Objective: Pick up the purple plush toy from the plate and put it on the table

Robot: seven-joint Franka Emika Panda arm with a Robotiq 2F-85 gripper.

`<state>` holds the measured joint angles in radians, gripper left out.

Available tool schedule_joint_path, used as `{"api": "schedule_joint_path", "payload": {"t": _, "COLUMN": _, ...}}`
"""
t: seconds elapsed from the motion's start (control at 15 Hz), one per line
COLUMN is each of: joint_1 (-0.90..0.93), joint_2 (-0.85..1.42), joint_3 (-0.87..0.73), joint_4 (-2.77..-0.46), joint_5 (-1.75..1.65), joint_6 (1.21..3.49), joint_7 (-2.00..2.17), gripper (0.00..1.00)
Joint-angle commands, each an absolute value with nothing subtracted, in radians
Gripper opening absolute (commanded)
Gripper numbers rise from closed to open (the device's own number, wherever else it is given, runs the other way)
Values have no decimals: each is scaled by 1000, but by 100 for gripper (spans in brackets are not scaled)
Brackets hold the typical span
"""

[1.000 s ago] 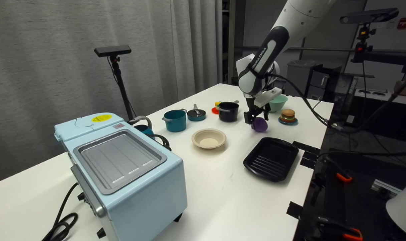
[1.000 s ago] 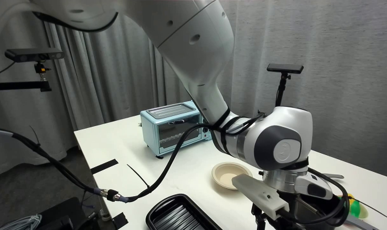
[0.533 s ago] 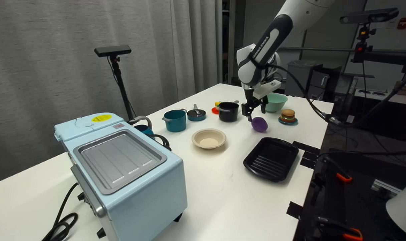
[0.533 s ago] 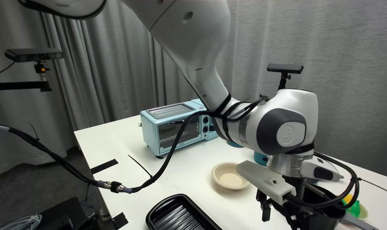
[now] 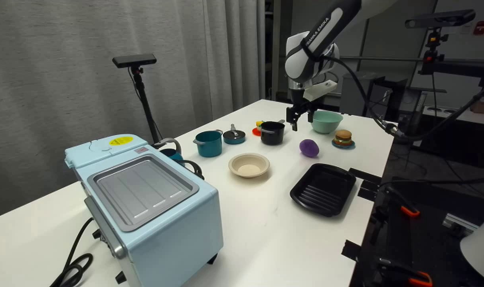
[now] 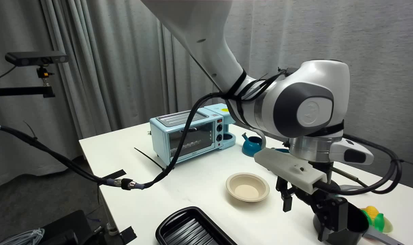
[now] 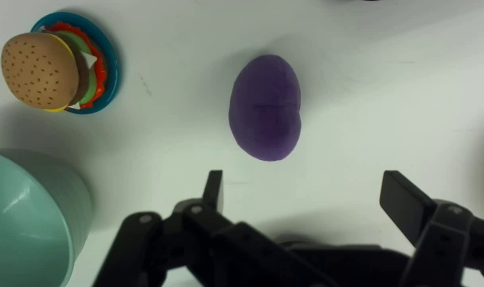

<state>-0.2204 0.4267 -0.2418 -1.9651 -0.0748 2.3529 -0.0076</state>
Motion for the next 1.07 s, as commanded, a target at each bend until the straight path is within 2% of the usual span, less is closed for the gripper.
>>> {"api": "schedule_joint_path", "payload": {"t": 0.0, "joint_1": -246, "joint_2": 351, "joint_3": -215, "joint_4": -2012, "joint_5": -42, "joint_6": 2333, "joint_7": -68, "gripper": 100}}
{"api": "schedule_joint_path", "payload": {"t": 1.0, "joint_1": -229, "joint_2": 354, "joint_3": -227, "joint_4": -2013, "joint_5": -68, "joint_6": 2349, "joint_7": -34, "gripper": 100}}
